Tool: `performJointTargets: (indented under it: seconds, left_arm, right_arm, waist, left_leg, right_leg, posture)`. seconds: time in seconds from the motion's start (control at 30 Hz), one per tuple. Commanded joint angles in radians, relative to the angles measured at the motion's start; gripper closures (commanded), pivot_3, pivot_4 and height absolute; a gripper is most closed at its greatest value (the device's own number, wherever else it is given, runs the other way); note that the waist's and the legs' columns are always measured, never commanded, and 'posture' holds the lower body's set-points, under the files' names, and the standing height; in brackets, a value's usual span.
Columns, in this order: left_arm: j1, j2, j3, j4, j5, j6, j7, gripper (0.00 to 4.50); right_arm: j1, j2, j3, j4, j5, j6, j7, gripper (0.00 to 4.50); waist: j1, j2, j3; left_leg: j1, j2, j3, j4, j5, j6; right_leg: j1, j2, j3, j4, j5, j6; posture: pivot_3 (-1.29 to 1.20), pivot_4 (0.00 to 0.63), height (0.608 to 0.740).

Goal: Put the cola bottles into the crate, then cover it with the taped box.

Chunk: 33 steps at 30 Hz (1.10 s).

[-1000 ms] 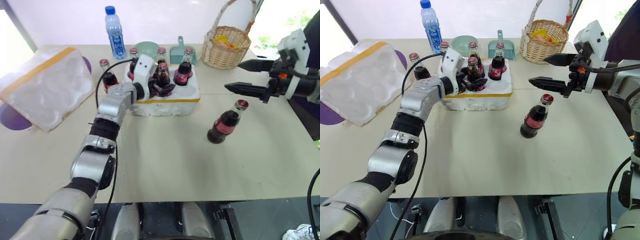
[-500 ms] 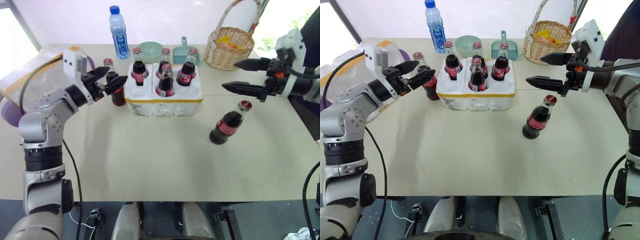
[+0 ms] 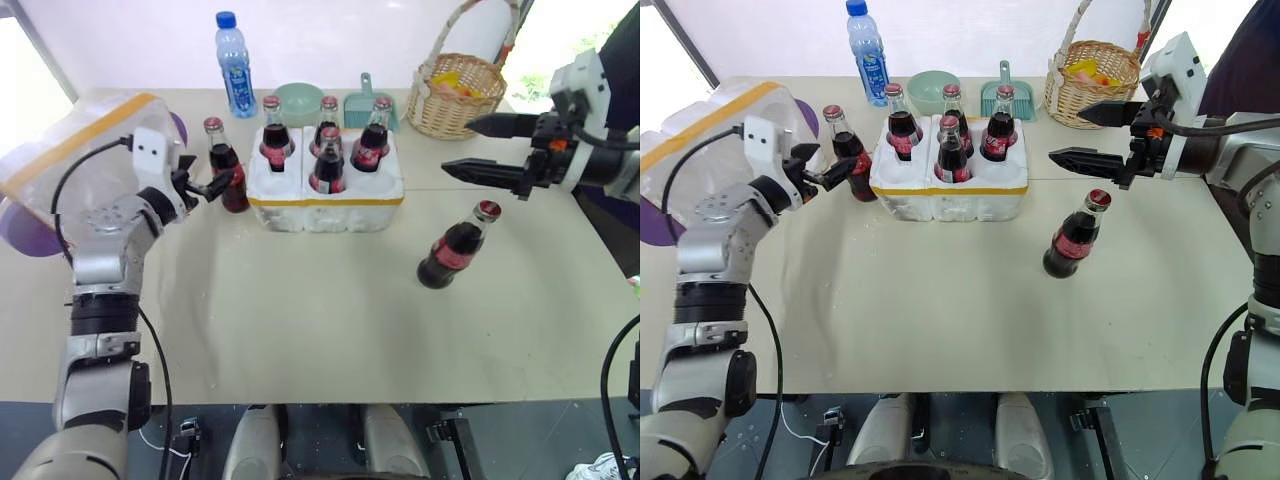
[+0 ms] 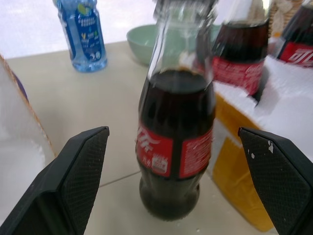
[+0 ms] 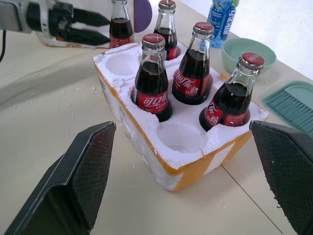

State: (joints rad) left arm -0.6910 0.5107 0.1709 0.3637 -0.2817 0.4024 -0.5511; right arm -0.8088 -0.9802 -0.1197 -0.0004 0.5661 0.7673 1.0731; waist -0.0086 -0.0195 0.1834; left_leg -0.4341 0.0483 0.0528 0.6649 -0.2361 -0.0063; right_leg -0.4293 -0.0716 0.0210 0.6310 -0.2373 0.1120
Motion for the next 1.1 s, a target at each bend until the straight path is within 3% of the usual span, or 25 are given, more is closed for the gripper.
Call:
performJointTargets:
  seconds: [0.03, 0.53, 0.63, 0.67, 0.93, 1.1]
  left_arm:
    - [-0.071, -0.012, -0.013, 0.079, 0.03, -0.083, -0.001, 0.07]
    - [-0.238, -0.06, -0.049, 0.448, 0.119, -0.282, -0.035, 0.07]
    - [-0.24, -0.054, -0.042, 0.465, 0.119, -0.296, -0.046, 1.27]
    - [-0.239, -0.049, -0.04, 0.464, 0.119, -0.295, -0.046, 1.71]
    - [-0.204, 0.007, 0.014, 0.345, 0.065, -0.227, -0.074, 1.7]
    - [-0.16, 0.094, 0.079, 0.065, -0.092, -0.002, -0.194, 1.7]
  right_arm:
    - [-0.017, -0.016, -0.035, -0.034, 0.012, 0.005, -0.005, 0.0]
    - [0.001, -0.029, -0.062, -0.117, 0.085, 0.053, 0.037, 0.0]
    - [0.01, -0.041, -0.079, -0.152, 0.129, 0.083, 0.057, 0.0]
    - [0.014, -0.046, -0.084, -0.163, 0.146, 0.096, 0.064, 0.0]
    - [0.058, -0.069, -0.094, -0.237, 0.196, 0.109, 0.09, 0.0]
    - [0.069, -0.081, -0.097, -0.253, 0.218, 0.11, 0.104, 0.0]
  waist:
    - [0.001, 0.0, 0.0]
    - [-0.001, 0.0, 0.0]
    - [0.0, 0.0, 0.0]
    - [0.0, 0.0, 0.0]
    - [-0.007, 0.0, 0.0]
    - [-0.004, -0.001, 0.001]
  left_leg:
    - [0.0, 0.0, 0.0, 0.0, 0.0, 0.0]
    - [0.0, 0.0, 0.0, 0.0, 0.0, 0.0]
    - [0.0, 0.0, 0.0, 0.0, 0.0, 0.0]
    - [0.0, 0.0, 0.0, 0.0, 0.0, 0.0]
    - [0.0, 0.0, 0.0, 0.0, 0.0, 0.0]
    - [-0.005, 0.001, 0.0, 0.0, 0.0, 0.0]
  right_leg:
    - [0.0, 0.0, 0.0, 0.0, 0.0, 0.0]
    - [0.0, 0.0, 0.0, 0.0, 0.0, 0.0]
    - [0.0, 0.0, 0.0, 0.0, 0.0, 0.0]
    - [0.0, 0.0, 0.0, 0.0, 0.0, 0.0]
    - [-0.001, 0.0, 0.0, 0.0, 0.0, 0.0]
    - [-0.005, 0.0, 0.0, 0.001, 0.0, 0.0]
  posture:
    - [0.0, 0.15, 0.74]
    - [0.0, 0.15, 0.74]
    - [0.0, 0.15, 0.74]
    - [0.0, 0.15, 0.74]
    - [0.0, 0.15, 0.74]
    - [0.0, 0.15, 0.74]
